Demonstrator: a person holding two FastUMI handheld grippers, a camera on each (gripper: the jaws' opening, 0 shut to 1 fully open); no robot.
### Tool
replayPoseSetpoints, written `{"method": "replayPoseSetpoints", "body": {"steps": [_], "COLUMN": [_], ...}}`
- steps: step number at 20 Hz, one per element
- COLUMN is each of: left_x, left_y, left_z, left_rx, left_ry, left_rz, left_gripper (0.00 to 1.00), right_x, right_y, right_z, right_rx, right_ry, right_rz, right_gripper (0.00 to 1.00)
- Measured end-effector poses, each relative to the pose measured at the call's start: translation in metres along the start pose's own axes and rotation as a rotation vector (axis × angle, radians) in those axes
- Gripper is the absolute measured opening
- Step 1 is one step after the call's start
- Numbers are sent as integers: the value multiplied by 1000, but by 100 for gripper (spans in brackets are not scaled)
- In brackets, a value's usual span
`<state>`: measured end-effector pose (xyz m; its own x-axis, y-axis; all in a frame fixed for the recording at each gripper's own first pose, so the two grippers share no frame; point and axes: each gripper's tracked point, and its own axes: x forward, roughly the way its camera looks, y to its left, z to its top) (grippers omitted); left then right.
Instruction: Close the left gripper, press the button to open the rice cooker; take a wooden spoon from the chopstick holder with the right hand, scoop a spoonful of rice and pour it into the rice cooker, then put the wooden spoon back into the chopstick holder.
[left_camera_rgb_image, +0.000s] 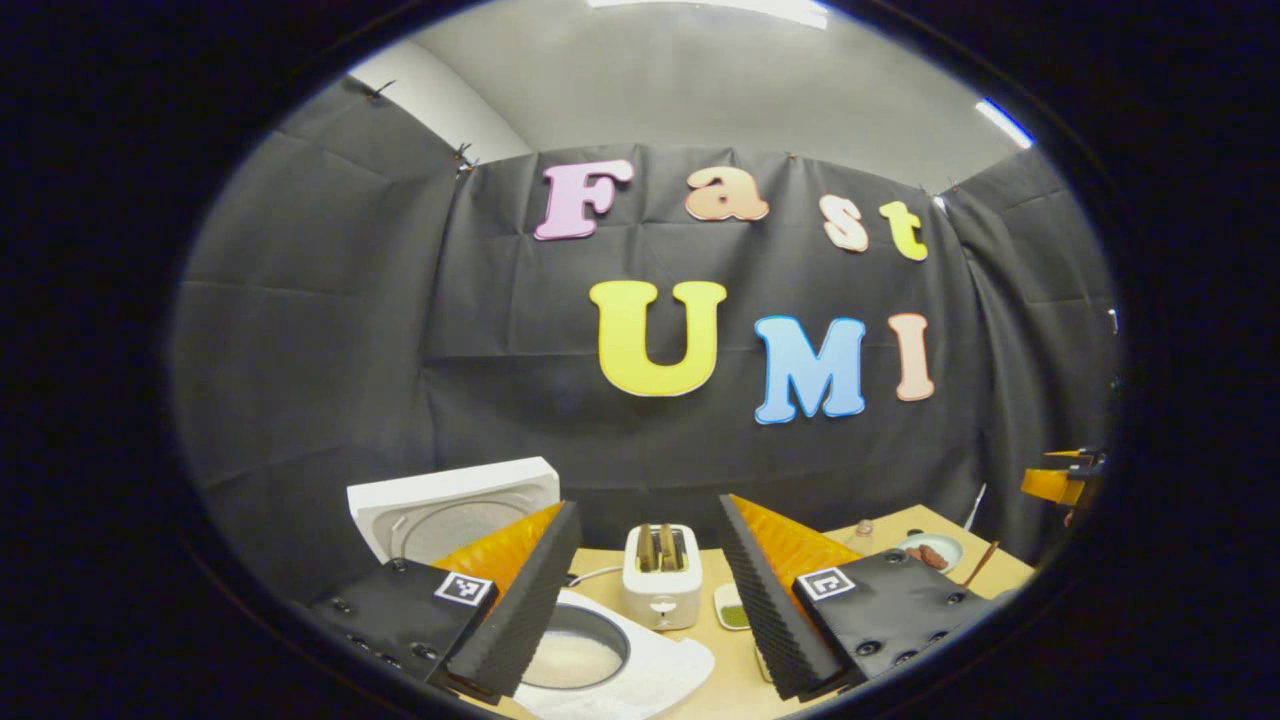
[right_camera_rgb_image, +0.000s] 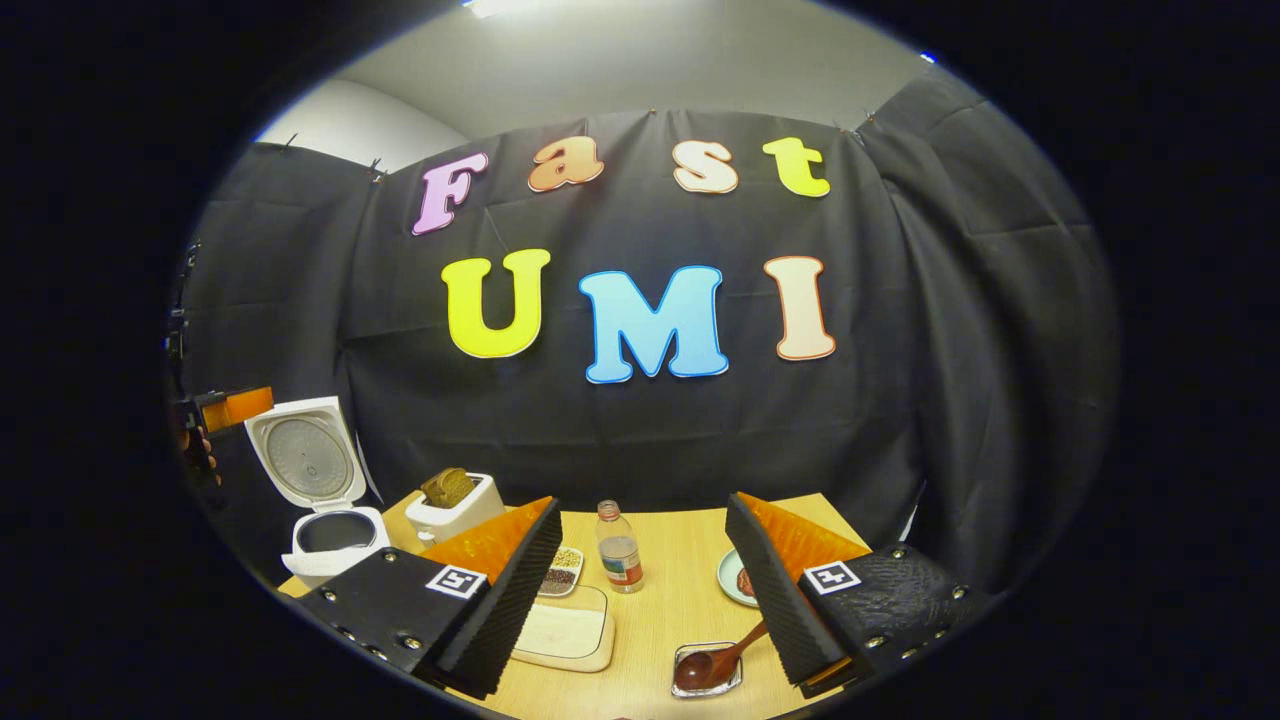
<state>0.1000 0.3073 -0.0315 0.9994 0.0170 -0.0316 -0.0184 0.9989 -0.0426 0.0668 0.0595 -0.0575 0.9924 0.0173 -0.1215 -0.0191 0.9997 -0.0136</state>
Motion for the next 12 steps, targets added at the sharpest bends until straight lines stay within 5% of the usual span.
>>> {"method": "replayPoseSetpoints", "body": {"steps": [12], "left_x": [74], "left_y": [116], "left_z": [43], "left_rx": [-32], "left_ry": [-10], "left_rz": [164], "left_gripper": [95], "right_x": [23], "right_y": [-20], "right_z": [-15], "right_rx": [44], "right_ry": [58], "right_rz": [-41], "right_gripper": [99]}}
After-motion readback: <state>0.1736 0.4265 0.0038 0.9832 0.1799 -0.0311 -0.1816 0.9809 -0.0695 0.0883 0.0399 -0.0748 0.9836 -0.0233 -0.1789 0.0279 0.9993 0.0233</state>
